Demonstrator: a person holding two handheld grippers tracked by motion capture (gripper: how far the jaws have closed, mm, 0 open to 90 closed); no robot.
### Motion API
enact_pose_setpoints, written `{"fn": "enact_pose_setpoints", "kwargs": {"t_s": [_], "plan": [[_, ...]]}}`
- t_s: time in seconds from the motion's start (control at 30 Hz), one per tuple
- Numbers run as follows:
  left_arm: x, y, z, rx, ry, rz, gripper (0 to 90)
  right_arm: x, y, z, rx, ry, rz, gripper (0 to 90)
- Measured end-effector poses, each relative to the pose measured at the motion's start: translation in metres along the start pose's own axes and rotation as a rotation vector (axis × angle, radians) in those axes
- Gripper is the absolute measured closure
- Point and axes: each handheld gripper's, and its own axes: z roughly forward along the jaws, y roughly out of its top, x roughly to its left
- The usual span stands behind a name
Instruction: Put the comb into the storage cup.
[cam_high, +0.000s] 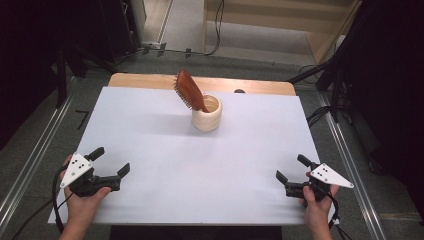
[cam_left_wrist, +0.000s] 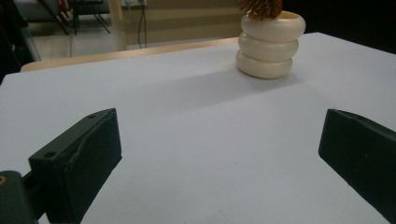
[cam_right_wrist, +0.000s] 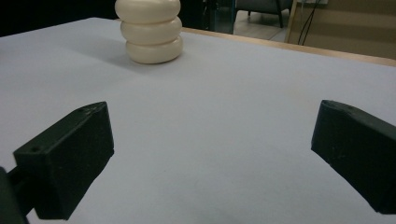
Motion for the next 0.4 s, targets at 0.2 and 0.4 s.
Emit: {"fn": "enact_pose_setpoints", "kwargs": {"t_s": [0.2, 0.4], "plan": [[0.007, -0.005, -0.007, 0.006, 0.032, -0.006, 0.0, -0.002, -0.001, 0.002, -0.002, 0.008, 0.007, 0.0], [0.013, -0.008, -0.010, 0.012, 0.026, -0.019, 0.0, -0.001, -0.001, 0.004, 0.004, 0.006, 0.005, 0.0]]}}
